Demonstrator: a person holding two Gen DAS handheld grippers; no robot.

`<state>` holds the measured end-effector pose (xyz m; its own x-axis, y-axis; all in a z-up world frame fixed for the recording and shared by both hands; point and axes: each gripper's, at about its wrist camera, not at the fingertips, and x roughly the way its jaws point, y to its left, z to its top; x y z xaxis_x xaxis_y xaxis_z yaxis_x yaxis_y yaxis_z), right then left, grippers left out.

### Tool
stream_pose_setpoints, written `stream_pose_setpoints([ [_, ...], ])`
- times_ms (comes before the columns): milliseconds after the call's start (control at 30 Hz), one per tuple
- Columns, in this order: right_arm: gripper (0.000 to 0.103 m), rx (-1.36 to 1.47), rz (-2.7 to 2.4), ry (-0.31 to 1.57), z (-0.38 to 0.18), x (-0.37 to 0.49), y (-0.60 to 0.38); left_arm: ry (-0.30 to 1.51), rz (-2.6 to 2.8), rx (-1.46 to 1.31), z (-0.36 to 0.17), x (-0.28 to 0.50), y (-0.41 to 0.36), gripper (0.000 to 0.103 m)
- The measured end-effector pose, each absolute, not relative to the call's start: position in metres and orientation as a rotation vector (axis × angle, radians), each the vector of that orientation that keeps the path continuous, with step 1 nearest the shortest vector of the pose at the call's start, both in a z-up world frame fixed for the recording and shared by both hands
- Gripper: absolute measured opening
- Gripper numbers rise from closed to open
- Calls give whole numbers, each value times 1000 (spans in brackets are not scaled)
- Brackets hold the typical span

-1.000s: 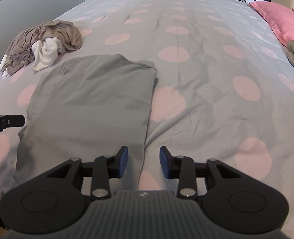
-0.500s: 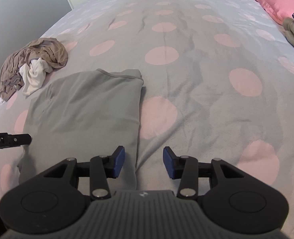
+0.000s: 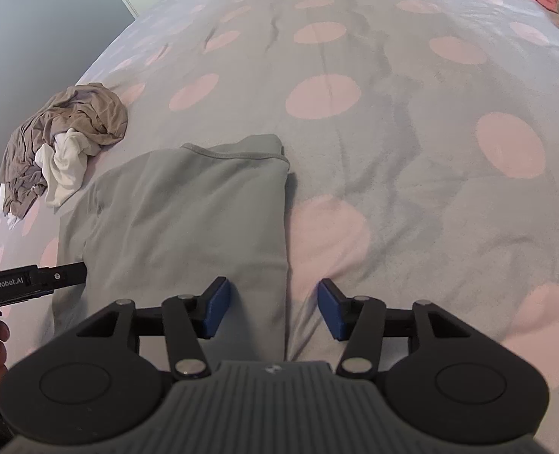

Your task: Fold clothes

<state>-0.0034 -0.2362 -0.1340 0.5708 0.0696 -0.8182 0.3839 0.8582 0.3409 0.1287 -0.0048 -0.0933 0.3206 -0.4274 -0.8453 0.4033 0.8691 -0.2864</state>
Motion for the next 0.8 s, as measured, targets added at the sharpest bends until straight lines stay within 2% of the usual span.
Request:
stream_pose_setpoints([
  [267,61,572,-175,930,-140,5,-242,1081,-581,-39,-99,137,-13,64],
  [800,61,615,-176,884,-146,33,-238,1022,-588,2,-101,136,-26,63],
])
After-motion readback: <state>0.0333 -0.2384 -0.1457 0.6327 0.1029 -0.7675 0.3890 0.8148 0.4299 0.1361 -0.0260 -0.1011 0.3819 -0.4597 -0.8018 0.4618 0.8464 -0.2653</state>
